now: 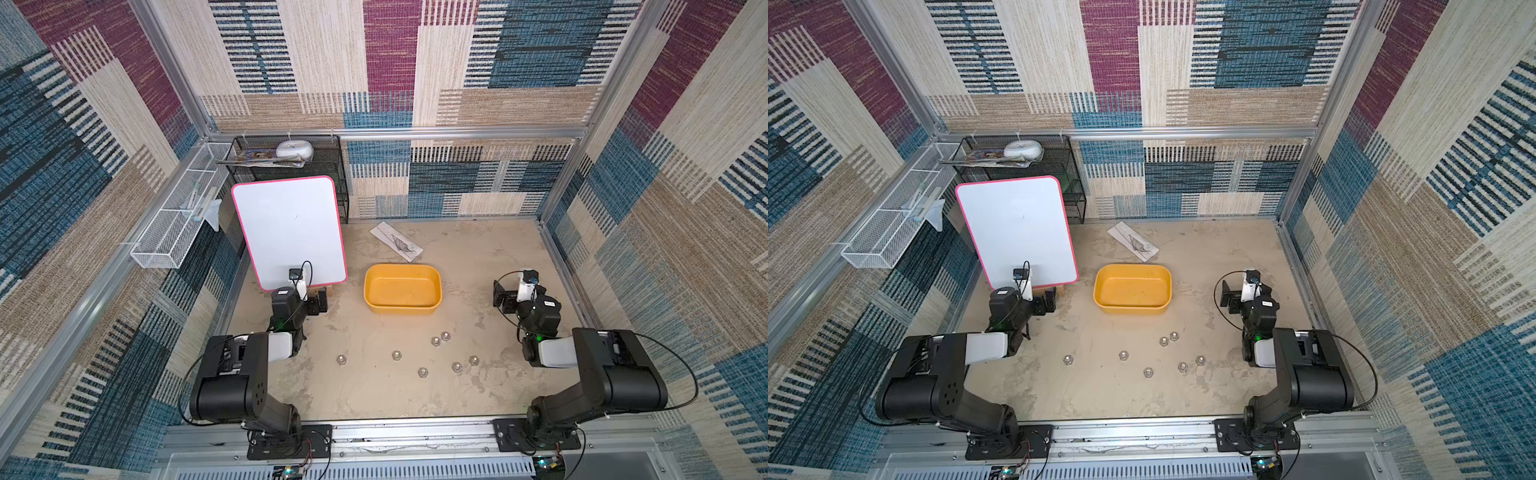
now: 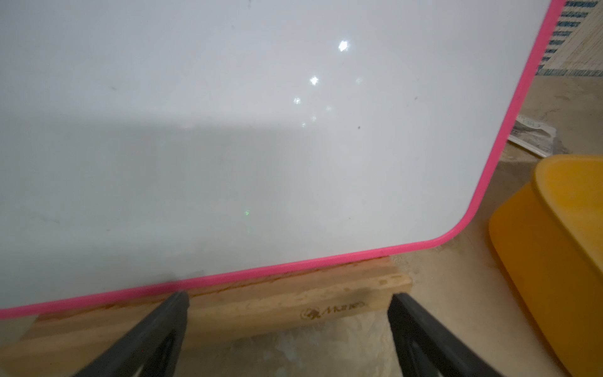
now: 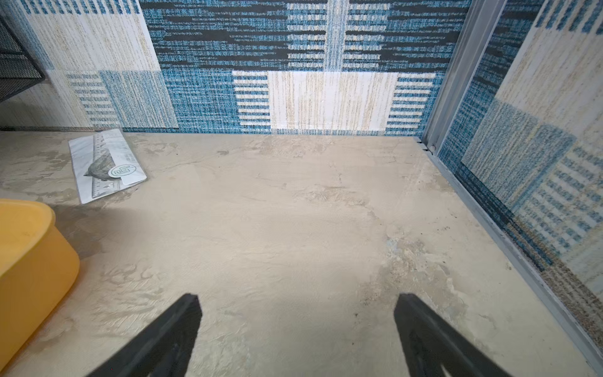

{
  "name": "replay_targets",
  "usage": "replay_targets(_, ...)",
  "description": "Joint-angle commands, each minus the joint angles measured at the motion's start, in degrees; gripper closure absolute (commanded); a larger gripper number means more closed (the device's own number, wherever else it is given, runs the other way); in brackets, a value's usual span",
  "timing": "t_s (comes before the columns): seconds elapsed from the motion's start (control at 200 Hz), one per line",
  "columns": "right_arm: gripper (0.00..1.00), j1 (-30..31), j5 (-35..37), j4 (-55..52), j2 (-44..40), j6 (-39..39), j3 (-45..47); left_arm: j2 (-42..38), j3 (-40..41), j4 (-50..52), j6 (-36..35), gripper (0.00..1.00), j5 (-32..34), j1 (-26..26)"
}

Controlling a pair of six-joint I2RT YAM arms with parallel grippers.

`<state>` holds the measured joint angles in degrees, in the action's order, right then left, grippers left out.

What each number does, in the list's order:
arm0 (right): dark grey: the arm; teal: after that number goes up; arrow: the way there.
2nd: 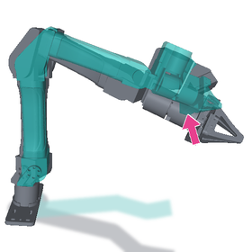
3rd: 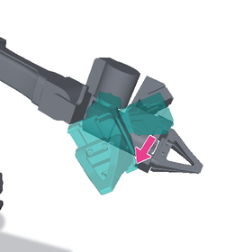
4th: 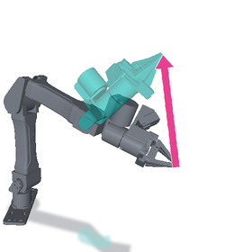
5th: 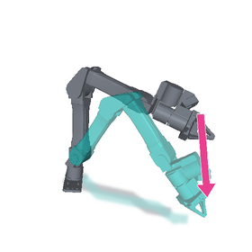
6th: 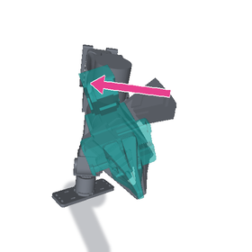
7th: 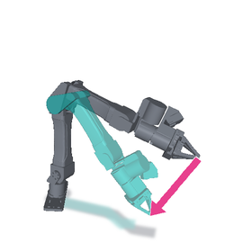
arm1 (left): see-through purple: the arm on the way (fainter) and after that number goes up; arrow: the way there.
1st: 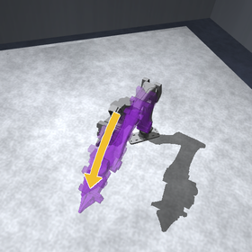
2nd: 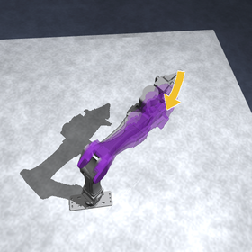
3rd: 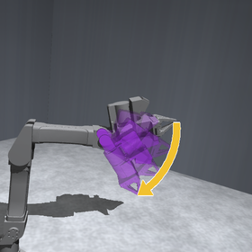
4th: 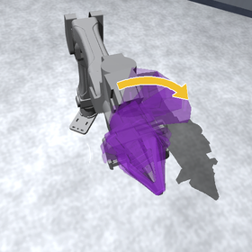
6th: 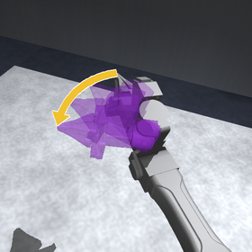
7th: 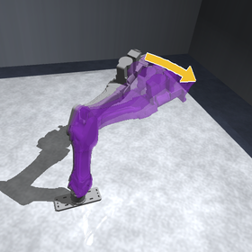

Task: Put the nuts on the desktop into the storage box
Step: Pick up the nut from the center of the board.

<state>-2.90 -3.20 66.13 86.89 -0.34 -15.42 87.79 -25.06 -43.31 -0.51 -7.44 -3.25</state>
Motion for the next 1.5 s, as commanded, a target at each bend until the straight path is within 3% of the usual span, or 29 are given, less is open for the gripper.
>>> replay_targets(0.0, 0.01, 0.08, 0.24, 0.76, -0.04, 0.06, -0.14, 0.1, -0.06, -0.9, -0.46, 0.0, -0.29, -0.09)
replay_targets(0.686, 0.01, 0.07, 0.41, 0.66, -0.06, 0.03, -0.22, -0.13, -0.18, -0.92, -0.02, 0.0, 0.91, -0.1)
replay_targets(0.776, 0.01, 0.08, 0.79, -0.39, -0.55, -0.47, -0.53, -4.34, -4.36, 11.18, -0.04, 0.0, 1.89, 0.34)
replay_targets(0.846, 0.01, 0.25, 5.36, -4.38, -3.14, 1.4, -2.09, -8.95, -6.93, 17.92, 0.02, 0.0, 4.42, 0.94)
replay_targets(0.967, 0.01, 0.25, 17.42, -31.9, -11.45, 11.36, -13.97, -17.47, -11.68, 29.35, 12.91, 0.0, 19.22, 0.79)
replay_targets(1.042, 0.01, 0.26, 16.43, -39.88, -14.81, 16.82, -18.62, -20.51, -17.19, 39.92, 21.33, 0.0, 26.28, 0.78)
replay_targets(1.097, 0.01, 0.24, 16.53, -45.11, -16.31, 25.83, -21.82, -21.94, -21.27, 47.89, 26.38, 0.0, 27.3, 0.61)
replay_targets(1.202, 0.01, 0.09, 7.41, -52.51, -15.83, 31.94, -27.7, -23.83, -27.24, 61.11, 42.32, 0.0, 28.23, 0.52)
replay_targets(1.317, 0.01, 0.01, -9.28, -52.72, -14.31, 31.52, -29.75, -25.05, -27.36, 62.44, 44.2, 0.0, 18.15, 1.35)
replay_targets(1.382, 0.01, 0.06, -14.78, -51.16, -14.06, 33.17, -28.44, -25.99, -24.97, 62.04, 47.09, 0.01, 14.43, 2.52)
replay_targets(1.497, 0.01, 0.17, -25.16, -49.08, -12.02, 33.52, -28.67, -28.13, -20.18, 61.05, 47.81, 0.03, 13.68, 10.35)
